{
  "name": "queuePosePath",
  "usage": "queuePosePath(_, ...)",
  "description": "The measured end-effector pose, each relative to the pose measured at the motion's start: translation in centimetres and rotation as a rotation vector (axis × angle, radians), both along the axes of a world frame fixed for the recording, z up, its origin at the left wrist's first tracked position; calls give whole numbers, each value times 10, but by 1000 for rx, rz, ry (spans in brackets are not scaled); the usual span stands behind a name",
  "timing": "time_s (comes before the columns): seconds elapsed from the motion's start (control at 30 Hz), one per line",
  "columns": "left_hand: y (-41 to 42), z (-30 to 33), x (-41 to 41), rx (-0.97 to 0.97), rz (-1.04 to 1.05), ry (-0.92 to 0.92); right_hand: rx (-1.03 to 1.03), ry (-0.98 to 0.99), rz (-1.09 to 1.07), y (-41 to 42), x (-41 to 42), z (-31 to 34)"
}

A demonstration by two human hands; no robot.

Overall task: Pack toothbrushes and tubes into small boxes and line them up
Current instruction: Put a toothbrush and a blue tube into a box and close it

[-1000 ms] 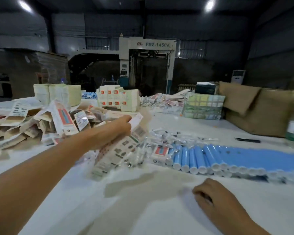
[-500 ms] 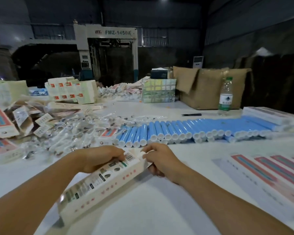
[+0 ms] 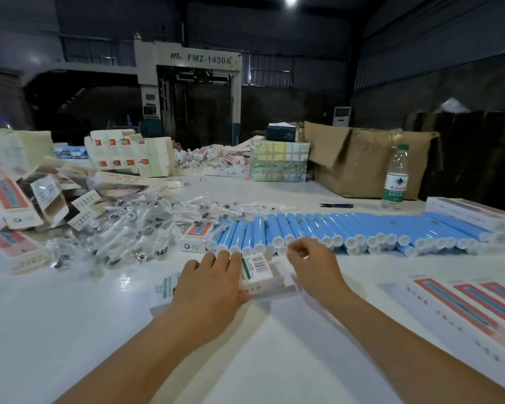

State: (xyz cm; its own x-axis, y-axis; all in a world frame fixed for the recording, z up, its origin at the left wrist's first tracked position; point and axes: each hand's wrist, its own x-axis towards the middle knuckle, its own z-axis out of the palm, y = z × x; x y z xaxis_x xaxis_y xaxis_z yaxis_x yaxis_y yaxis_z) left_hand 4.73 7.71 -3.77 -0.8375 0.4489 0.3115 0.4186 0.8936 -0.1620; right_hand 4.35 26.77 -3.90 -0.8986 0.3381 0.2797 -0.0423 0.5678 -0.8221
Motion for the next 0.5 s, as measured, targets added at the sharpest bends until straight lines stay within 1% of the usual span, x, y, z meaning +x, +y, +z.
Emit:
queuePosePath(0.07,-1,-7,4,13,-34,11,181,69,-20,0,-6,10)
queuePosePath(0.2,3,-9,4,117,-80,-24,476,-9,25,-20,-49,33)
queuePosePath(0.27,3,-9,2,125,-97,-23,610,-86,31,-33,-80,45)
queuePosePath(0.37,1,-12,1,133,-129,-6,872,-287,23,-47,-120,56)
queuePosePath(0.43,0,-14,-2,151,-143,-4,964,-387,-1,-54,-139,55)
queuePosePath(0.5,-1,-15,-7,151,-152,-1,1008,-435,-19,-61,-155,49)
